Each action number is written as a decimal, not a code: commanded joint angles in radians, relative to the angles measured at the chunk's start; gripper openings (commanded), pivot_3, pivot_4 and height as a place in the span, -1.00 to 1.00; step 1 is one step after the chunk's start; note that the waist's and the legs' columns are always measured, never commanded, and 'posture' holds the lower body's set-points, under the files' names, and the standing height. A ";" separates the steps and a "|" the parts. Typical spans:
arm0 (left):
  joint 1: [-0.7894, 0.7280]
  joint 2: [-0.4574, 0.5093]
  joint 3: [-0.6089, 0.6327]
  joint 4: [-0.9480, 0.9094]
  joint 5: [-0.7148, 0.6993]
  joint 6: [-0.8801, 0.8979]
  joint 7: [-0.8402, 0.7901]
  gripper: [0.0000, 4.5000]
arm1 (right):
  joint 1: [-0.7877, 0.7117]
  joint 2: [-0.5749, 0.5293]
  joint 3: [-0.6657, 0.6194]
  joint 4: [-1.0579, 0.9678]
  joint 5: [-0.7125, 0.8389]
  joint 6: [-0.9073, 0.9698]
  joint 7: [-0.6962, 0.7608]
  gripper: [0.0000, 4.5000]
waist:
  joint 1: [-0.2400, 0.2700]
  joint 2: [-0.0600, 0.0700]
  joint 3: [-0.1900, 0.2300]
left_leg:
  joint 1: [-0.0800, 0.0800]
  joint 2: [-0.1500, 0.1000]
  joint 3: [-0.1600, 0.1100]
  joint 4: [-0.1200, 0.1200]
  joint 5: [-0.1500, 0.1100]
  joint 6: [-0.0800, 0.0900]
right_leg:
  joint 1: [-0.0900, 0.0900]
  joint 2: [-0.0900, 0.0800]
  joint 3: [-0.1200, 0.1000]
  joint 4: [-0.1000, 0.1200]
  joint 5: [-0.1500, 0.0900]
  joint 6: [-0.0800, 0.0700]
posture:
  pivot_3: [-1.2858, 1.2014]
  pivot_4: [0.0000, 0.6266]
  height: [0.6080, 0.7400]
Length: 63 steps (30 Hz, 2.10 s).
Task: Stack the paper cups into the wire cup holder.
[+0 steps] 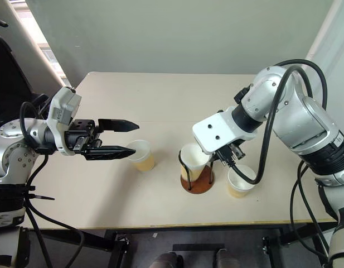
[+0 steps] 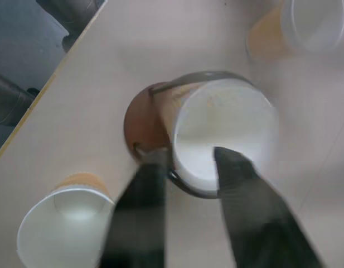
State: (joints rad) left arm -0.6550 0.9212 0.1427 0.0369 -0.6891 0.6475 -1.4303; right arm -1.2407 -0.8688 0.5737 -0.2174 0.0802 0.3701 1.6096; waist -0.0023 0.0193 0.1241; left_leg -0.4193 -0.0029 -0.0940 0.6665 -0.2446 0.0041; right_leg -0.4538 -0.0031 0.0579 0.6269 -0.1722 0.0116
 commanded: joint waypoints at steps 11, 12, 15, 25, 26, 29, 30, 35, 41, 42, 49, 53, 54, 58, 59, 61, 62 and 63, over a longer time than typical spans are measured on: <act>-0.034 0.000 -0.019 -0.136 0.104 -0.076 0.170 1.00 | 0.102 0.082 -0.424 -0.028 0.268 0.516 -0.250 0.88 | 0.003 -0.002 0.000 | 0.000 0.000 0.000 0.001 0.005 -0.008 | 0.001 0.000 0.000 -0.001 0.000 0.000 | 0.03 -0.52 1.00; -0.034 0.004 -0.028 -0.155 0.126 -0.090 0.186 1.00 | 0.112 0.088 -0.467 -0.030 0.301 0.574 -0.279 0.88 | 0.003 -0.002 0.000 | 0.000 0.000 0.001 0.001 0.006 -0.009 | 0.001 0.000 0.001 -0.001 0.000 0.000 | 0.03 -0.52 1.00; -0.042 0.013 -0.047 -0.188 0.176 -0.119 0.218 1.00 | 0.151 0.087 -0.557 -0.047 0.373 0.684 -0.349 0.88 | 0.003 -0.002 0.000 | 0.000 0.000 0.001 0.000 0.006 -0.008 | 0.001 0.000 0.001 -0.001 0.000 0.000 | 0.03 -0.52 1.00; -0.012 0.162 -0.182 -0.271 0.428 -0.263 0.198 1.00 | 0.215 0.036 -0.677 -0.054 0.540 0.794 -0.429 0.88 | 0.003 -0.002 0.000 | 0.000 0.000 0.000 0.000 0.004 -0.003 | 0.000 0.001 0.001 -0.001 0.000 0.001 | 0.03 -0.52 1.00; -0.001 0.185 -0.197 -0.272 0.453 -0.266 0.193 1.00 | 0.223 0.041 -0.687 -0.061 0.563 0.772 -0.417 0.88 | 0.003 -0.002 0.000 | 0.001 0.000 0.000 -0.001 0.004 -0.003 | 0.001 0.001 0.001 0.000 0.000 0.001 | 0.03 -0.52 1.00; 0.034 0.243 -0.233 -0.283 0.523 -0.256 0.190 1.00 | 0.248 0.029 -0.685 -0.086 0.595 0.709 -0.393 0.88 | 0.002 -0.002 0.000 | 0.001 0.000 0.000 -0.001 0.003 -0.003 | 0.000 0.001 0.001 0.000 -0.001 0.001 | 0.03 -0.52 1.00; 0.042 0.253 -0.240 -0.288 0.539 -0.247 0.193 1.00 | 0.253 0.020 -0.675 -0.094 0.601 0.689 -0.379 0.88 | 0.002 -0.002 0.000 | 0.000 0.000 0.000 -0.001 0.003 -0.003 | 0.000 0.001 0.001 0.000 -0.001 0.001 | 0.03 -0.52 1.00; 0.095 0.288 -0.267 -0.303 0.595 -0.229 0.187 1.00 | 0.260 0.010 -0.646 -0.107 0.623 0.617 -0.352 0.88 | 0.002 -0.002 0.000 | 0.000 0.000 0.000 -0.001 0.000 -0.001 | 0.000 0.001 0.001 0.000 -0.001 0.000 | 0.03 -0.52 1.00; 0.091 0.269 -0.299 -0.284 0.639 -0.218 0.188 1.00 | 0.251 0.026 -0.620 -0.097 0.642 0.573 -0.352 0.88 | 0.003 -0.002 0.000 | 0.000 0.000 -0.001 -0.001 0.000 -0.001 | -0.001 0.001 0.000 0.000 -0.001 -0.001 | 0.03 -0.52 1.00; 0.083 0.264 -0.312 -0.275 0.653 -0.224 0.188 1.00 | 0.251 0.027 -0.615 -0.095 0.644 0.568 -0.353 0.88 | 0.003 -0.002 0.000 | 0.000 0.000 -0.001 -0.001 0.000 -0.001 | -0.001 0.001 0.000 0.000 -0.001 -0.001 | 0.03 -0.52 1.00; -0.007 0.189 -0.369 -0.193 0.698 -0.259 0.175 1.00 | 0.257 0.027 -0.601 -0.095 0.638 0.525 -0.358 0.88 | 0.004 -0.002 0.000 | 0.000 0.000 -0.001 -0.001 0.000 -0.001 | -0.001 0.000 0.000 0.001 -0.001 -0.001 | 0.03 -0.52 1.00; -0.027 0.146 -0.395 -0.137 0.718 -0.298 0.171 1.00 | 0.278 0.027 -0.603 -0.107 0.644 0.504 -0.364 0.88 | 0.003 -0.002 0.000 | 0.000 0.000 -0.001 -0.001 -0.001 -0.001 | -0.001 0.000 0.000 0.000 -0.001 -0.001 | 0.03 -0.52 1.00; -0.029 0.139 -0.400 -0.125 0.725 -0.311 0.169 1.00 | 0.282 0.025 -0.603 -0.110 0.647 0.504 -0.366 0.88 | 0.003 -0.002 0.000 | 0.000 0.000 -0.001 -0.001 -0.001 -0.001 | -0.001 0.000 0.000 0.000 -0.001 -0.001 | 0.03 -0.52 1.00; -0.040 0.115 -0.421 -0.070 0.754 -0.383 0.161 1.00 | 0.291 0.020 -0.605 -0.114 0.655 0.507 -0.371 0.88 | 0.003 -0.002 0.000 | 0.000 0.000 -0.001 -0.001 -0.001 -0.001 | -0.001 0.000 0.000 0.000 0.000 0.000 | 0.03 -0.52 1.00; -0.040 0.111 -0.423 -0.058 0.760 -0.402 0.160 1.00 | 0.291 0.018 -0.605 -0.114 0.658 0.511 -0.372 0.88 | 0.003 -0.002 0.000 | 0.000 0.000 -0.001 -0.001 -0.001 -0.001 | -0.001 0.000 0.000 0.000 0.001 0.001 | 0.03 -0.52 1.00; -0.041 0.104 -0.425 -0.036 0.766 -0.430 0.158 0.83 | 0.292 0.015 -0.605 -0.113 0.660 0.515 -0.371 0.89 | 0.003 -0.002 0.000 | 0.000 0.000 -0.001 -0.001 -0.001 -0.001 | -0.001 0.000 0.000 0.000 0.001 0.001 | 0.03 -0.52 1.00; -0.042 0.099 -0.425 -0.023 0.769 -0.447 0.158 0.73 | 0.293 0.014 -0.605 -0.113 0.661 0.515 -0.370 0.89 | 0.003 -0.002 0.000 | 0.000 0.000 -0.001 -0.001 -0.001 -0.001 | -0.001 0.000 0.000 0.000 0.001 0.001 | 0.03 -0.52 1.00; -0.045 0.091 -0.426 -0.007 0.772 -0.462 0.159 0.59 | 0.295 0.014 -0.604 -0.113 0.662 0.514 -0.371 0.89 | 0.004 -0.002 0.000 | 0.000 0.000 -0.001 -0.001 -0.001 -0.001 | -0.001 0.000 0.000 0.000 0.001 0.001 | 0.03 -0.52 1.00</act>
State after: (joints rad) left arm -0.6775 1.0156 -0.2937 0.0184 0.0738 0.2177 -1.2665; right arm -0.9438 -0.8395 -0.0172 -0.3074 0.7243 0.8871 1.2431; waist 0.0012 0.0170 0.1239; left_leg -0.4195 -0.0032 -0.0951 0.6660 -0.2451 0.0029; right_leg -0.4543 -0.0027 0.0579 0.6272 -0.1714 0.0131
